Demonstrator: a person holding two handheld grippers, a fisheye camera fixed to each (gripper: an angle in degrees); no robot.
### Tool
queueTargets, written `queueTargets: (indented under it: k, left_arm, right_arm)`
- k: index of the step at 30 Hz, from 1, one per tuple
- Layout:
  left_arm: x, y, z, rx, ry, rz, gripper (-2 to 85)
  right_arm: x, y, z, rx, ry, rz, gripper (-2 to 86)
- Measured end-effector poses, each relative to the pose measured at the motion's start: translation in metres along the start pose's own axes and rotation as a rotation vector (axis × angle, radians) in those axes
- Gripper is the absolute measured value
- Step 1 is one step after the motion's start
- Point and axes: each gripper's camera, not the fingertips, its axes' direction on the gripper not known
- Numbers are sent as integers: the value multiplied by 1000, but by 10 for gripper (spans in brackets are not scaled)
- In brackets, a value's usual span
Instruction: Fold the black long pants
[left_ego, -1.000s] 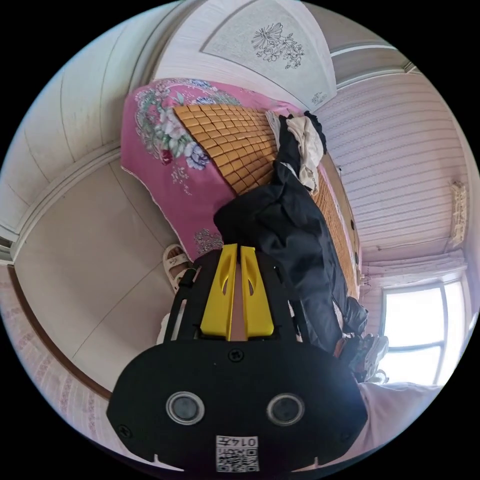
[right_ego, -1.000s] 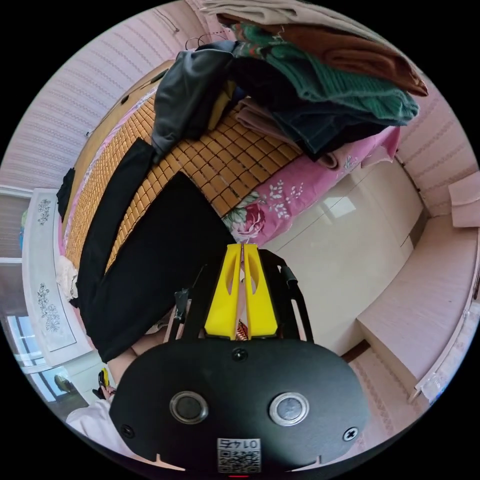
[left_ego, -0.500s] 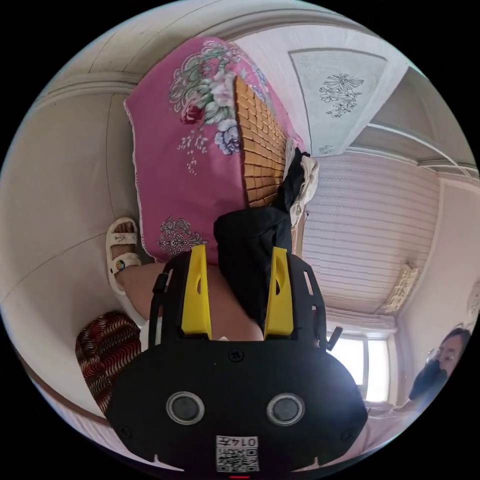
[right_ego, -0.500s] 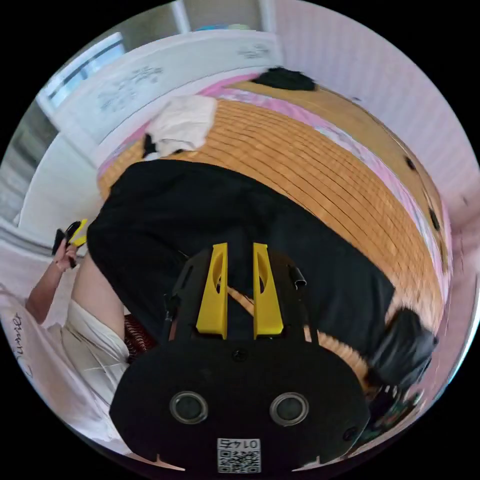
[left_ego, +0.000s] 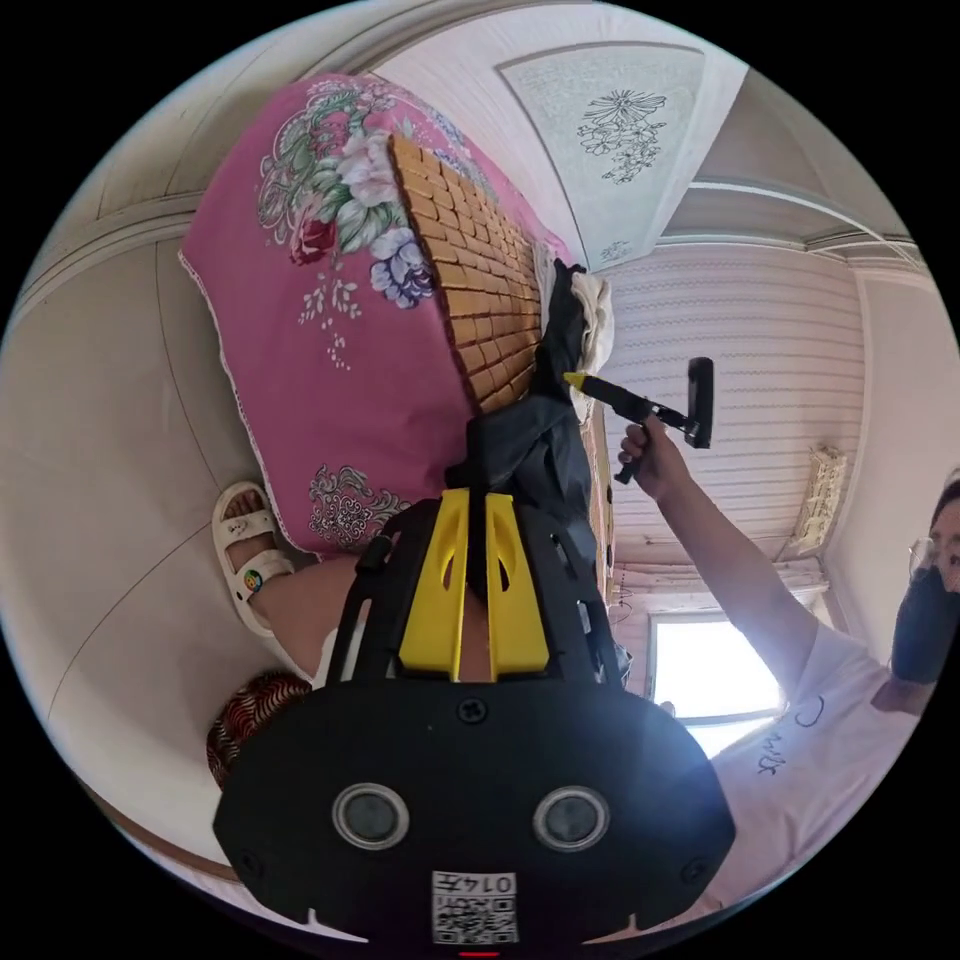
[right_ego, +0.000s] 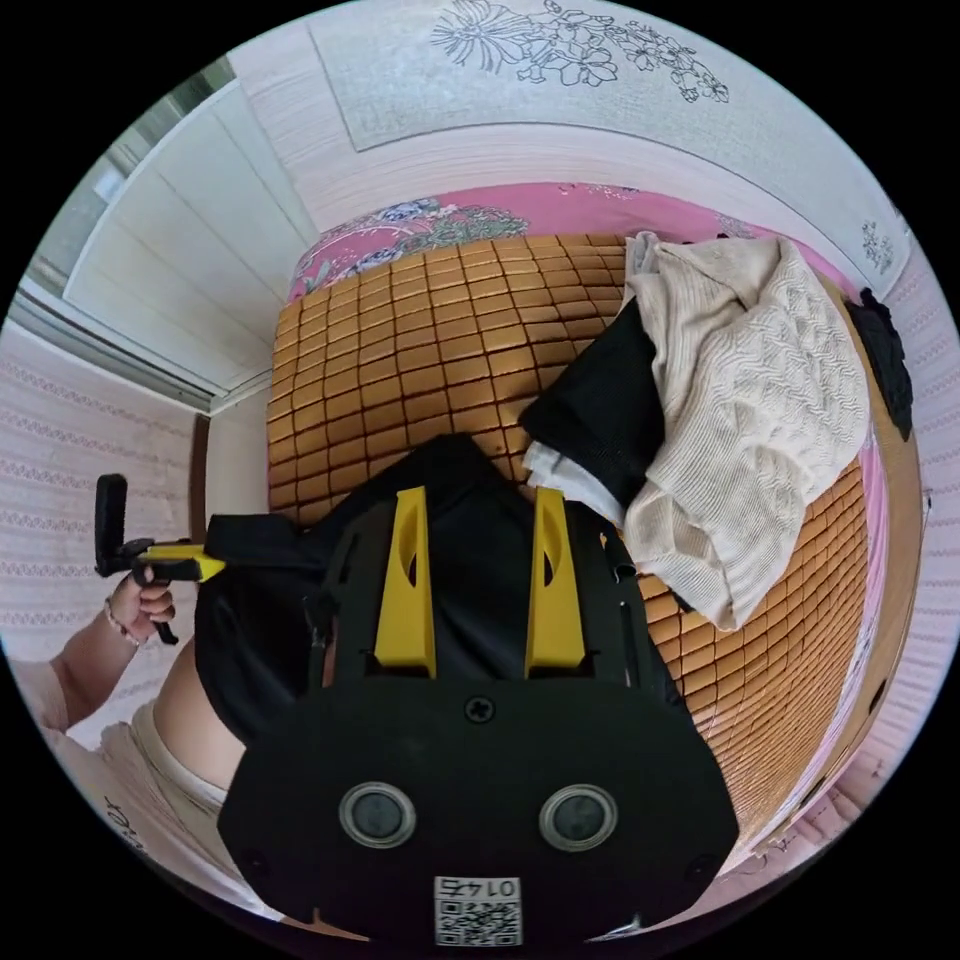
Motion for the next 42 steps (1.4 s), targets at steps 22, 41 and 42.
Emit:
queueTargets:
  k: [22, 41, 42]
  left_arm:
    - [-4, 6, -30, 44, -208, -37, 9]
    - [0, -17, -44, 40, -119, -212, 173]
    - [2, -19, -43, 37, -107, -213, 175]
  right_arm:
    - [-49, 329, -148, 367, 240, 184, 71]
    - [-70, 690, -143, 283, 366, 694, 117]
    - [-59, 726, -131, 299, 254, 776, 123]
